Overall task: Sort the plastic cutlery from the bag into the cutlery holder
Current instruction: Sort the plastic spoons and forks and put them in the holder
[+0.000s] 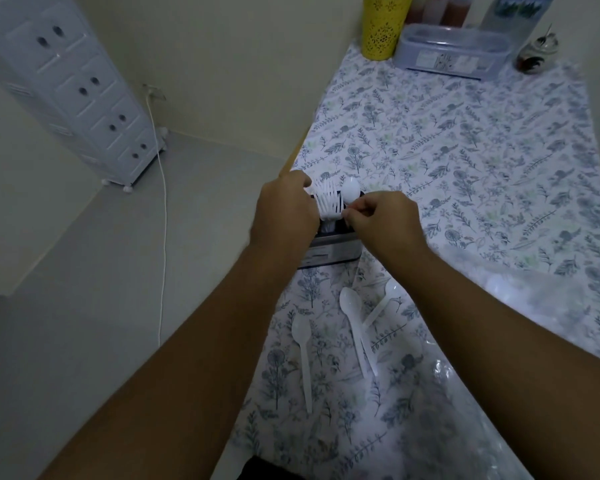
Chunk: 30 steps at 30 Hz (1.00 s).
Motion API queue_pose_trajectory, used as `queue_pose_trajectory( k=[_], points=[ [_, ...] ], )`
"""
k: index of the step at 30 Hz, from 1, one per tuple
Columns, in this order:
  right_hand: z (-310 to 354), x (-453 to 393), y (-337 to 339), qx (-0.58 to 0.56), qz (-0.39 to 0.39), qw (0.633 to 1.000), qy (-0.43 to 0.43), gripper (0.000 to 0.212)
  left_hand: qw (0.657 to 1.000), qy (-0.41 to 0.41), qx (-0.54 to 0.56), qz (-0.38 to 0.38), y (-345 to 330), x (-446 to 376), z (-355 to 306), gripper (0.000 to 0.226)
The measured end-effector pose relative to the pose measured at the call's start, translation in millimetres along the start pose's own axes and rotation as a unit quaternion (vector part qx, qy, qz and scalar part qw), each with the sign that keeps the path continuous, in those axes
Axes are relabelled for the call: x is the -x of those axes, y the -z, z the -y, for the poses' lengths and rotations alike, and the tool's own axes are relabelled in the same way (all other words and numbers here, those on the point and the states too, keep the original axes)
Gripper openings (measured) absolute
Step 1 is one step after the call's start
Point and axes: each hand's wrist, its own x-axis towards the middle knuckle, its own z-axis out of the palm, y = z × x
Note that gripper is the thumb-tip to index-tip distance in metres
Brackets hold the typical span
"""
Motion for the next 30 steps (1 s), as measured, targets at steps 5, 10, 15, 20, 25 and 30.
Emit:
queue_pose_trajectory(
  k=[5,10,15,20,25,30],
  points=[
    [-28.3,67.2,-17.3,-0.004,0.068,0.998,-0.008,0.011,0.994,-0.073,0.068,-0.044,1.4,76.5,20.3,0.006],
    [-49.9,111.9,-36.6,-0.004,0.110,0.994,-0.024,0.010,0.982,-0.156,0.074,-0.080,8.1,75.4,40.8,0.005],
    [-42.1,108.7,-38.7,-0.016,0.104,0.993,-0.044,0.011,0.969,-0.190,0.116,-0.107,17.0,69.5,26.5,0.009],
    [-45.9,119.1,-74.1,0.051,0.220,0.969,-0.102,0.036,0.989,0.003,0.138,-0.059,-7.1,132.0,53.1,0.010],
    [-48.9,135.4,-99.1,0.044,0.244,0.958,-0.145,0.045,0.950,0.249,0.075,0.172,-53.7,175.1,92.8,0.030],
    [-50.6,143.8,-98.1,-0.045,0.225,0.957,-0.176,0.032,0.942,0.267,0.115,0.166,-65.5,175.7,85.8,0.011]
  ],
)
